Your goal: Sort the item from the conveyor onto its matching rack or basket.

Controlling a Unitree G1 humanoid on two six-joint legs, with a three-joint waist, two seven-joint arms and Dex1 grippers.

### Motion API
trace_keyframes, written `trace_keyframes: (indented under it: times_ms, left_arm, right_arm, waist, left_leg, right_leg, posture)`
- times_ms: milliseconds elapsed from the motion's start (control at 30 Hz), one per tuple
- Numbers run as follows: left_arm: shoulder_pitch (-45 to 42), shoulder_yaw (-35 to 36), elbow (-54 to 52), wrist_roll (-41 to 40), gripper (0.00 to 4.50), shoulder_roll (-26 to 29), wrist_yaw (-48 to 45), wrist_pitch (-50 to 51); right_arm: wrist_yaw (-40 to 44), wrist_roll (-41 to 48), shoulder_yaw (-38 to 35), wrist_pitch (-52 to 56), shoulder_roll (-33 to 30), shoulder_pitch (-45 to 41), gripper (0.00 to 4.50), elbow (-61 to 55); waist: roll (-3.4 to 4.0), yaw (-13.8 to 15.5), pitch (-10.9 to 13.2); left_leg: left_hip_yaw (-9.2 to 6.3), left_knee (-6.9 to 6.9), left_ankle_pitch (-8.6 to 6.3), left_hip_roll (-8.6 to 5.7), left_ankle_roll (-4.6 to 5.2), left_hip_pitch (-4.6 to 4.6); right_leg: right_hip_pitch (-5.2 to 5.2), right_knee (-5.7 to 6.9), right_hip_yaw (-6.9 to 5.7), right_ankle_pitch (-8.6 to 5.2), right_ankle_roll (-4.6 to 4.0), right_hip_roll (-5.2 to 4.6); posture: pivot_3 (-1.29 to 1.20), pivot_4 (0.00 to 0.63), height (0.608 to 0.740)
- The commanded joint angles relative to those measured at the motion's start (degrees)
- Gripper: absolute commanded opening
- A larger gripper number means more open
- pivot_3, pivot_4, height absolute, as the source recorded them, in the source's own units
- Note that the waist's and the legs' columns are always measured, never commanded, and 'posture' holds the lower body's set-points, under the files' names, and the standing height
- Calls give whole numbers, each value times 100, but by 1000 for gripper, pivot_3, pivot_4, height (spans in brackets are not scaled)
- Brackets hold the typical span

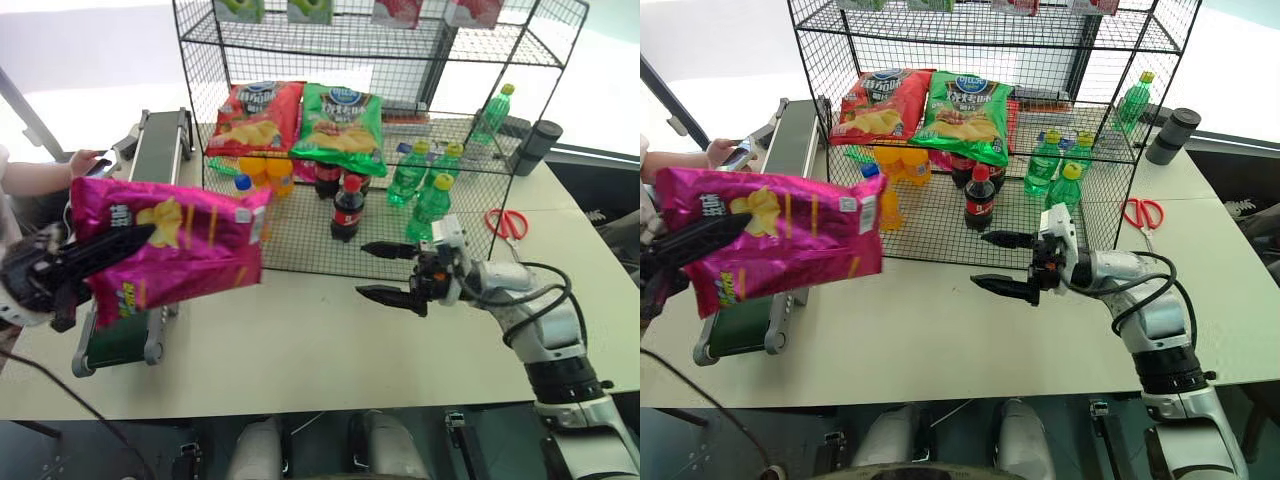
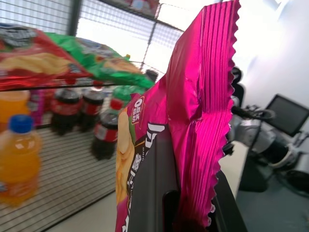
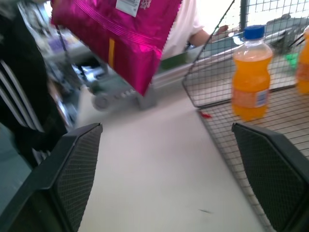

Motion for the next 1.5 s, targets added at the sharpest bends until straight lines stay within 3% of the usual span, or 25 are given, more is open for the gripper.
trace_keyframes:
  times_ms: [33, 333, 533, 867, 967, 1200, 1233, 1333, 1500]
  left_arm:
    - [-527, -589, -140, -619, 48, -201, 417, 67]
    - [-1550, -1491, 165, -1503, 48, -491, 894, 331]
    - [-1988, -1757, 486, -1254, 48, -735, 1098, 251]
    - [-2053, -1727, 590, -787, 48, -903, 1133, 223]
    - [-2013, -1741, 487, -637, 0, -964, 1115, 190]
    - [-1962, -1795, 376, -227, 0, -1074, 1052, 104]
    - [-1958, -1813, 420, -177, 0, -1083, 1095, 119]
    - [-1828, -1793, 500, 102, 880, -1071, 1113, 114]
    - [-1429, -1760, 417, 760, 3249, -1031, 724, -118]
  right_arm:
    - [-209, 690, -305, 864, -24, -62, 4500, -203]
    - [-574, 1177, -430, 1337, 567, -381, 4500, -290]
    - [-517, 2070, -459, 2236, 429, -450, 4500, -794]
    - [-756, 2040, -207, 2601, 325, -353, 4500, -1128]
    - [-805, 1918, -124, 2597, 321, -329, 3694, -1081]
    - [-867, 1653, -23, 2417, 390, -394, 79, -934]
    - [-875, 1582, -12, 2354, 384, -385, 32, -915]
    - [-768, 1169, 17, 1934, 253, -293, 0, -899]
    - [-640, 509, -231, 1193, -308, 267, 0, -1091]
  waist:
    - [0, 2, 0]
    - [0, -14, 0]
    - [-2, 16, -2]
    - [-3, 2, -2]
    - [-4, 3, -2]
    - [-4, 4, -2]
    - [-4, 4, -2]
    - [-4, 4, -2]
    - [-4, 33, -2]
  left_leg:
    - [0, 0, -3, 0, 5, -1]
    - [-1, -1, 6, -2, -10, -2]
    - [-6, 0, 7, -7, -10, -7]
    - [-10, -1, 5, -22, -6, -6]
    - [-10, -1, 5, -22, -7, -8]
    - [-10, -2, 5, -26, -7, -8]
    - [-10, -1, 5, -26, -7, -8]
    - [-10, -1, 5, -27, -6, -8]
    - [-9, -5, 5, -27, -8, -11]
  right_leg:
    - [0, 0, 0, 1, -2, 1]
    - [-4, 1, 0, 2, -3, 16]
    - [0, -8, -1, 2, -3, 16]
    - [-3, -4, 0, 2, -3, 17]
    - [-3, -6, 0, 2, -2, 14]
    - [-3, -6, 0, 2, -2, 13]
    - [-3, -6, 0, 2, -2, 13]
    - [-3, -7, 0, 2, -2, 13]
    - [-5, -12, -1, 0, 0, 12]
  posture:
    - [0, 150, 740]
    - [0, 150, 740]
    - [0, 150, 740]
    - [0, 150, 740]
    - [0, 150, 740]
    - [0, 150, 740]
    - [0, 150, 740]
    - [0, 150, 740]
    - [0, 150, 740]
